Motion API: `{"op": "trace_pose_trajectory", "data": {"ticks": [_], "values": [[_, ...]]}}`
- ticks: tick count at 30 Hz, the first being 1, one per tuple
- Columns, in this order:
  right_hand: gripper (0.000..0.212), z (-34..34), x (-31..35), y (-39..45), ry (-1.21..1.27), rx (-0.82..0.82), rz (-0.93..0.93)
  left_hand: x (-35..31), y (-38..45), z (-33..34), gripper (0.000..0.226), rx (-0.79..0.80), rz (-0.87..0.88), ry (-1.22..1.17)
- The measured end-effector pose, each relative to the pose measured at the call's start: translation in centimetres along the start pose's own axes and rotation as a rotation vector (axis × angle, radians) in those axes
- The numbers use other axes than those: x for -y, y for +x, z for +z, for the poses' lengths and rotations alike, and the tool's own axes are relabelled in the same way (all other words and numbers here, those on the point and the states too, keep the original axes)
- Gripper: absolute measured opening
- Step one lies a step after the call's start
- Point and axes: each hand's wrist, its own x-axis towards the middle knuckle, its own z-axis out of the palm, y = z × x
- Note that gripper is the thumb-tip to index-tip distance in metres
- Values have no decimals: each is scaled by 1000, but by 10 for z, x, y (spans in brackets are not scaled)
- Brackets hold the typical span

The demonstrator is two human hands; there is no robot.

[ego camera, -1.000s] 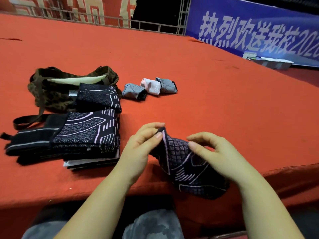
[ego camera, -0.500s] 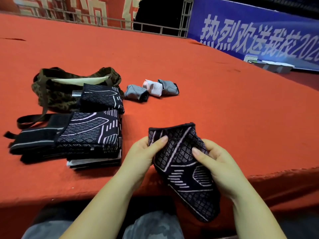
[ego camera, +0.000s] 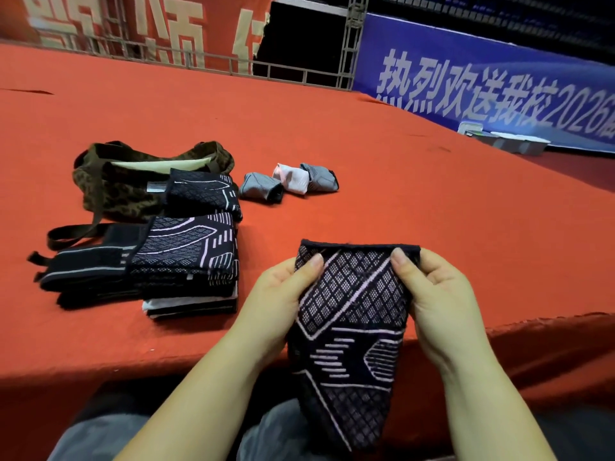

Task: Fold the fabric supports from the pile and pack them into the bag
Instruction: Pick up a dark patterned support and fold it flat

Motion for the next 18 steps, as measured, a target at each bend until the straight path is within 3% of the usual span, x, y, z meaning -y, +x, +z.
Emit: {"op": "trace_pose_trajectory", "data": {"ticks": [4,8,11,14,18], "values": [[22,9,6,-10,-8,12,21,0,-16,0,32,76,-141,-79],[32,11,-3,-23,-116,58,83,3,-23,3,35,11,-101,-154],[46,1,-25,-38,-356,271,238,1,-25,0,35,-64,-103,-235],[44,-12,-48,-49,-388,438,370,-4,-22,-7,34,-164,-134,-330],[32,-26,-48,-33,-348,235,378,-6,-12,-15,19,-342,-25,-361]]}}
